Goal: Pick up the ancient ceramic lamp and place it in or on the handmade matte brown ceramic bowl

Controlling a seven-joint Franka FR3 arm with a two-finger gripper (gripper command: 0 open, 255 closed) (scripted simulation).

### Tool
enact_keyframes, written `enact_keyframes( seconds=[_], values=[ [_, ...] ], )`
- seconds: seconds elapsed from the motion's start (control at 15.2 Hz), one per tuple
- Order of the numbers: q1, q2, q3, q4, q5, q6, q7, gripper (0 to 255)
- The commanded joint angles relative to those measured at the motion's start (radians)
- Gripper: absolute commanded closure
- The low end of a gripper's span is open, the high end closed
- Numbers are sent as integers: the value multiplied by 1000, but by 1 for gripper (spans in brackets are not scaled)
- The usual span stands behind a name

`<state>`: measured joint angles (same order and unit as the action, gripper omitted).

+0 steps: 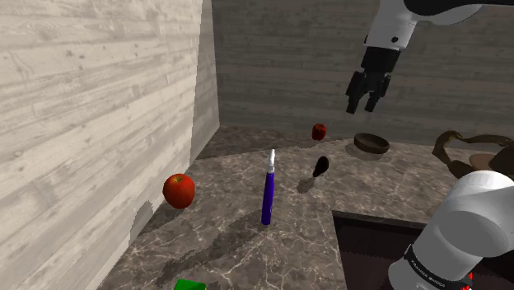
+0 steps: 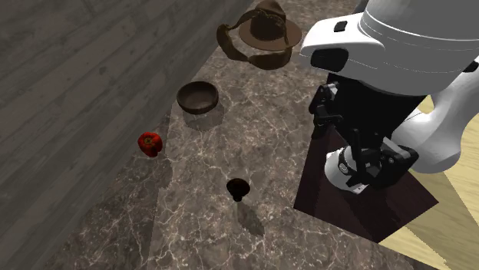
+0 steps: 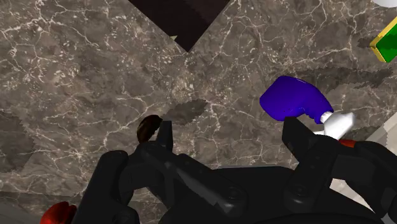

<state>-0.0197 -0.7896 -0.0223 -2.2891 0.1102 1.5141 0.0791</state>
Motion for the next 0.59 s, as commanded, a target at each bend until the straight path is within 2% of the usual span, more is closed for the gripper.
enact_keyframes(
  seconds=[0.0,0.53],
  values=[
    [0,0,0,0,0,0,0,0],
    [-29,137,-103,-120,-1,235,-99,0]
  ],
)
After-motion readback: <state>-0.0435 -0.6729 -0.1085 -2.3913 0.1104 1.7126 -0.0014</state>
